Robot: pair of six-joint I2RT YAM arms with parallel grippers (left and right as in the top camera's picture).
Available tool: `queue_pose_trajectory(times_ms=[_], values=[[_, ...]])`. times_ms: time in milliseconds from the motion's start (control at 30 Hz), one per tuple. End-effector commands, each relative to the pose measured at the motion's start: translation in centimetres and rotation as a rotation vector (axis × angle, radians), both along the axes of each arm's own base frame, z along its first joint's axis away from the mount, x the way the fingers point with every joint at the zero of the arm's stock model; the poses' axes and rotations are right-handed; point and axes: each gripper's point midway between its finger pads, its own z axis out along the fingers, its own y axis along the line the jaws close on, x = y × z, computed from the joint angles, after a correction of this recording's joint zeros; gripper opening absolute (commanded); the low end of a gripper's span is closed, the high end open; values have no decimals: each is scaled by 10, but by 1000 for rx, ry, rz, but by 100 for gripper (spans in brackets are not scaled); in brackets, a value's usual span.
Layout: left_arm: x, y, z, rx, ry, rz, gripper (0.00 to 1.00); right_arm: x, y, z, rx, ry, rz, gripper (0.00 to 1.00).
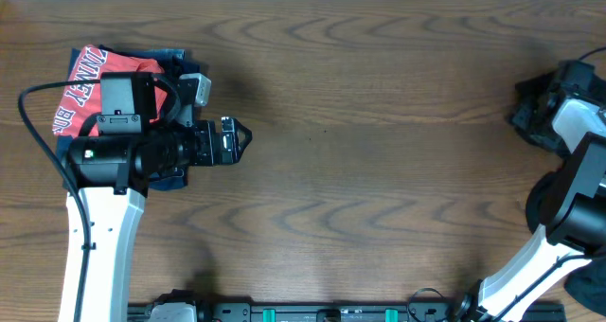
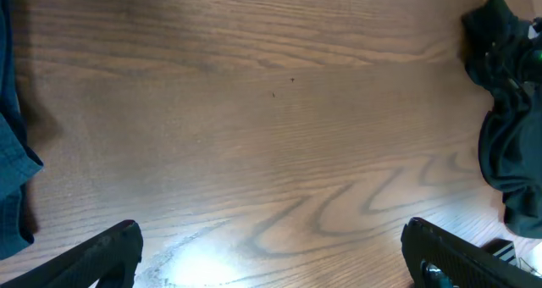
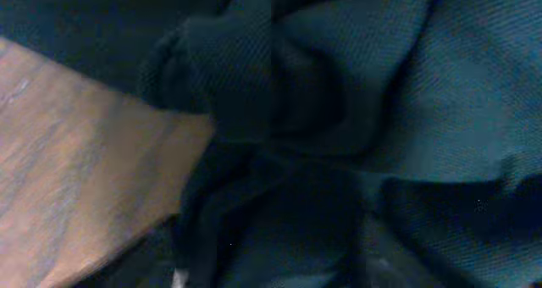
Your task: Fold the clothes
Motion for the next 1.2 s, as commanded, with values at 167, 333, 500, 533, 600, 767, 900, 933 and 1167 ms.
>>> queue_pose_trajectory(times_ms=[167,333,500,533,600,767,900,933,1167], values=[[2,3,8,27,-29,9,98,13,47,-4,211,-55,170,1],[0,4,25,27,-85,11,98,31,110,54,258,-163,405,1],[-3,15,76,83,-255,58,98,34,211,124,267,-262,665,1],[-5,18,88,94,-293,69,98,30,236,133,269,-270,723,1],[-11,22,106,114,-354,90,98,19,286,141,285,-261,839,1],[-32,34,134,162,-465,147,98,-43,413,128,354,-129,1132,13],[-47,35,148,163,-525,156,98,-97,483,126,342,-78,1343,40],[-50,35,150,162,-535,157,98,-100,487,126,285,-78,1329,47],[-50,34,144,160,-509,151,98,-62,418,160,95,-167,1011,68]])
